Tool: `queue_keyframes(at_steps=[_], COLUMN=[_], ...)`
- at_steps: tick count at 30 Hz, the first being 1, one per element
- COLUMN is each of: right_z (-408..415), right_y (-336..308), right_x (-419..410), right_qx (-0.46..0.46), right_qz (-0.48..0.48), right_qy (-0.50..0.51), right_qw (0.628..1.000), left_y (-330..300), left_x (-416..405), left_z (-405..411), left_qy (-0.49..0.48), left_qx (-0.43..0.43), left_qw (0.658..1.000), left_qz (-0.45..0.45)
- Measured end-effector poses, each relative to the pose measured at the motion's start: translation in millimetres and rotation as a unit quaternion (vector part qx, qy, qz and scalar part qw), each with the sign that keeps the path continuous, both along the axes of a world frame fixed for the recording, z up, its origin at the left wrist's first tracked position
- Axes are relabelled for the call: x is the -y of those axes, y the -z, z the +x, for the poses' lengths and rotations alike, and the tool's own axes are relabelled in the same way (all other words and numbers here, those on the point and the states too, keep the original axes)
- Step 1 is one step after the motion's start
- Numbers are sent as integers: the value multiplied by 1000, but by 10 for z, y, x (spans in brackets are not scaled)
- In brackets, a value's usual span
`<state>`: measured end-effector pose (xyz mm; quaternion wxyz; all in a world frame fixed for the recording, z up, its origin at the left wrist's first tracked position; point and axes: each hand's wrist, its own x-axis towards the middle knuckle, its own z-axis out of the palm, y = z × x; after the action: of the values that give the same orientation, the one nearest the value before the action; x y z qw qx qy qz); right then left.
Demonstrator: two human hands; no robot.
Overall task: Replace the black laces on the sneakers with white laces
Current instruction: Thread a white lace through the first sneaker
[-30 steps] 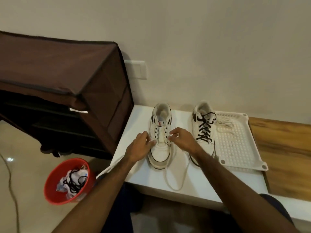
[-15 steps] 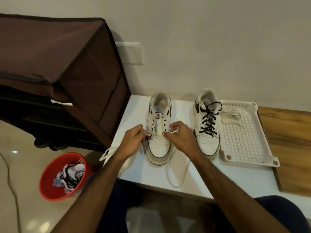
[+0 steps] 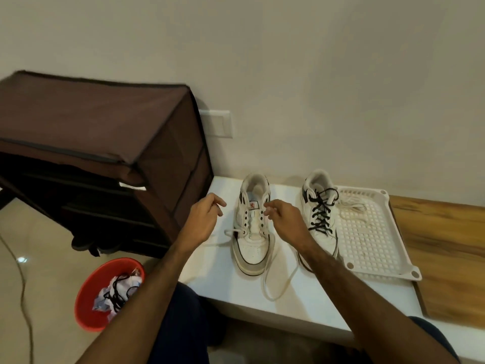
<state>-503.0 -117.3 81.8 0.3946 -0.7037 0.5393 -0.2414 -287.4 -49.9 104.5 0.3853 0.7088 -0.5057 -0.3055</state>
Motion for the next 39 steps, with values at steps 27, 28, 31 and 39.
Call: queue_keyframes(at_steps=[27,28,31,39], right_z=[684,699,730,611], right_y=[-4562,-4585,-4618,-4485], right_x=[-889,-896,-900,-802], right_qx=[359,357,346,370], right_qz=[-261,-264,-267,-196], right_qy=[-116,-113,-110,-107], right_qw=[888,889,893,902], left_y=[-4250,-4265,-4288,-4093], left_x=[-752,-755,-757,-630], left_z=[-99,-107,-115,-86], left_qy=[-37,-41,-51,-39], left_qx=[-126,-126,-122,-101], left_qw=[852,850,848,858], left_qz=[-507,-509,-513,-502])
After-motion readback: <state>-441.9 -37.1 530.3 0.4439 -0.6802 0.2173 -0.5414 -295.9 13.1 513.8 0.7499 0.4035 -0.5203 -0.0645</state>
